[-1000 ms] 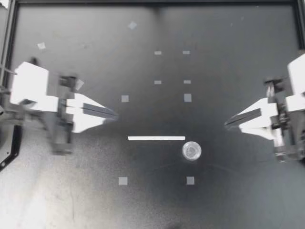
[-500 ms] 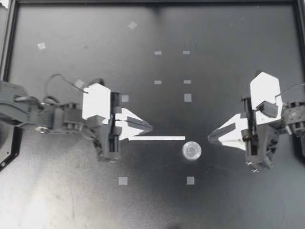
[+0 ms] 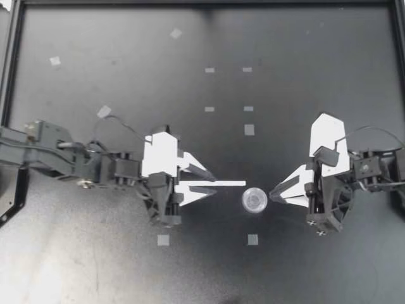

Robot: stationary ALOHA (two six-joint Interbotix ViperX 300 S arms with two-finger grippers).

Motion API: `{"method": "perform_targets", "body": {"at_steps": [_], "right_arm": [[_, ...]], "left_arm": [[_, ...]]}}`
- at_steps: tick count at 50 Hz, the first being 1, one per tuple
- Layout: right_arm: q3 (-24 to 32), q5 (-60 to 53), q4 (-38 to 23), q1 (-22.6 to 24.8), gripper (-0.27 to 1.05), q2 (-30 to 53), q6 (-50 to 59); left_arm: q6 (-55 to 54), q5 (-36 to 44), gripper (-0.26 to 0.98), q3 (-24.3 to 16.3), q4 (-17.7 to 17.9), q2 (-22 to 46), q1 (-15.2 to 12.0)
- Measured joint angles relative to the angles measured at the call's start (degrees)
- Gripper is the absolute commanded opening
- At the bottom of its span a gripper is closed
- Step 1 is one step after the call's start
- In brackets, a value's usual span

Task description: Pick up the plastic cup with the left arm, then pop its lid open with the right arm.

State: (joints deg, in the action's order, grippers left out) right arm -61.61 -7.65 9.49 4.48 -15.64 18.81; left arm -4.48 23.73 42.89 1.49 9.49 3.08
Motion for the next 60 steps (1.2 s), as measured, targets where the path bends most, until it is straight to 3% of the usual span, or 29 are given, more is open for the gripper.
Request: {"method": "perform_targets", "body": {"at_steps": [34, 60], "right_arm": [[-1.14, -9.49, 0.00, 0.18, -0.13, 9.84, 2.20], [0.26, -9.93, -0.09, 0.53, -0.13, 11.69, 2.37]], "left_arm": [[0.09, -1.67, 0.54, -7.03, 0.00, 9.49, 2.02], [0.09, -2.11, 0.64, -10.99, 0.00, 12.92, 2.20]]}}
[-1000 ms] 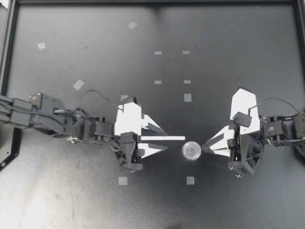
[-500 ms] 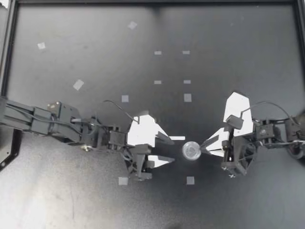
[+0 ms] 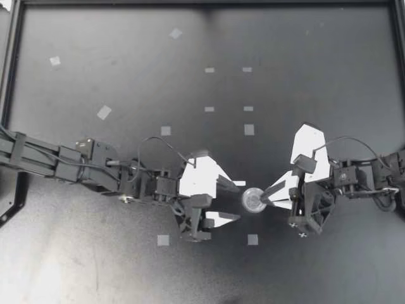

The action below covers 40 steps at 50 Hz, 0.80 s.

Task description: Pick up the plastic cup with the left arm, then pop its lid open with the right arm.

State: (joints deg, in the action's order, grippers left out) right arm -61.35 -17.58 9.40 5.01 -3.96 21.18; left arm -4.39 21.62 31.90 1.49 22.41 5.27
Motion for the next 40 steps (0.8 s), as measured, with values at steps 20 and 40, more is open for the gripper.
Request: {"method": "perform_targets", "body": {"at_steps": [20, 40], "right_arm": [[0.00, 0.00, 0.00, 0.88, -0.13, 1.41, 1.05], [0.00, 0.62, 0.09, 0.88, -0.13, 5.71, 3.78]], "left_arm": [[0.18, -0.35, 0.64, -2.29, 0.00, 2.11, 0.00], [0.09, -0.35, 0.64, -2.55, 0.00, 2.37, 0.00]]}}
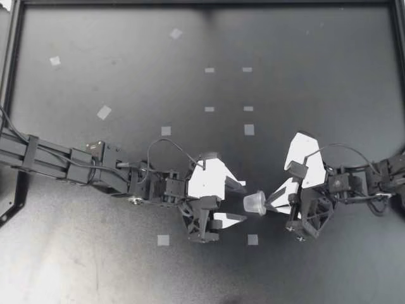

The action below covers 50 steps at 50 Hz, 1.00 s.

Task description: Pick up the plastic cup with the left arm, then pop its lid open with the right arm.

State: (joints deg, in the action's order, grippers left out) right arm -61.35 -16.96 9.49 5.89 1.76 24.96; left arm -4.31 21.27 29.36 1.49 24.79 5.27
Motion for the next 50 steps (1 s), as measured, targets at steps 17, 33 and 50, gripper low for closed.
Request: {"method": "perform_targets", "body": {"at_steps": [17, 33, 50], "right_arm": [[0.00, 0.00, -0.09, 0.00, -0.13, 0.09, 0.09], [0.00, 0.00, 0.00, 0.09, -0.13, 0.18, 0.09], [0.00, 0.00, -0.09, 0.00, -0.13, 0.09, 0.09]], "left_arm": [[0.00, -0.97, 0.64, -0.79, 0.00, 0.00, 0.00], [0.00, -1.76, 0.64, -2.46, 0.00, 1.32, 0.53], [0.00, -5.01, 0.60, -5.10, 0.00, 2.46, 0.88]]}}
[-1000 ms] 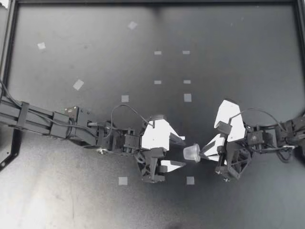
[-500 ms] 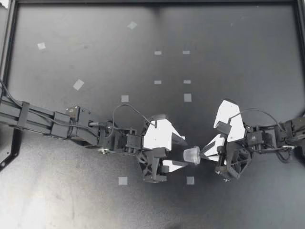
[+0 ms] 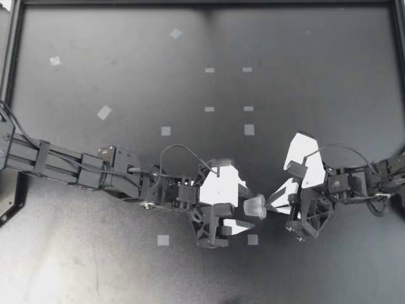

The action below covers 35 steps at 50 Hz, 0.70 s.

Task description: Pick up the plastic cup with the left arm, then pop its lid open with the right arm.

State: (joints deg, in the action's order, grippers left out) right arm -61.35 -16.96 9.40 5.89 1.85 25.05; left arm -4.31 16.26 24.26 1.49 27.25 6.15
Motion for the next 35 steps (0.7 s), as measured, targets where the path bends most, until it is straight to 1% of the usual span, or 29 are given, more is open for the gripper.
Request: {"method": "perform_targets", "body": {"at_steps": [6, 14, 20, 27, 32, 35], "right_arm": [[0.00, 0.00, 0.00, 0.09, -0.13, 0.00, 0.00], [0.00, -0.09, 0.00, 0.00, -0.13, -0.09, 0.00], [-0.44, 0.18, 0.00, 0.09, -0.13, -2.02, 0.09], [-2.81, 1.14, 0.00, 0.09, -0.12, -8.35, 1.49], [-4.92, 1.76, 0.09, 0.09, -0.09, -14.59, 4.57], [-6.33, 1.76, 0.09, 0.09, -0.04, -18.54, 8.09]], "left_arm": [[-0.09, -0.53, 0.51, -0.53, 0.09, 0.35, 0.00], [-0.18, -1.85, 0.37, -0.62, 0.00, 0.44, 0.00], [-0.18, -2.72, 0.28, -0.70, 0.00, 0.44, 0.00], [-0.35, -3.43, 0.20, 0.26, 0.00, -0.79, 0.00], [-0.26, -3.16, 0.16, 2.37, 0.00, -2.90, 0.00], [0.26, -1.76, 0.15, 4.13, 0.00, -4.83, 0.00]]}}
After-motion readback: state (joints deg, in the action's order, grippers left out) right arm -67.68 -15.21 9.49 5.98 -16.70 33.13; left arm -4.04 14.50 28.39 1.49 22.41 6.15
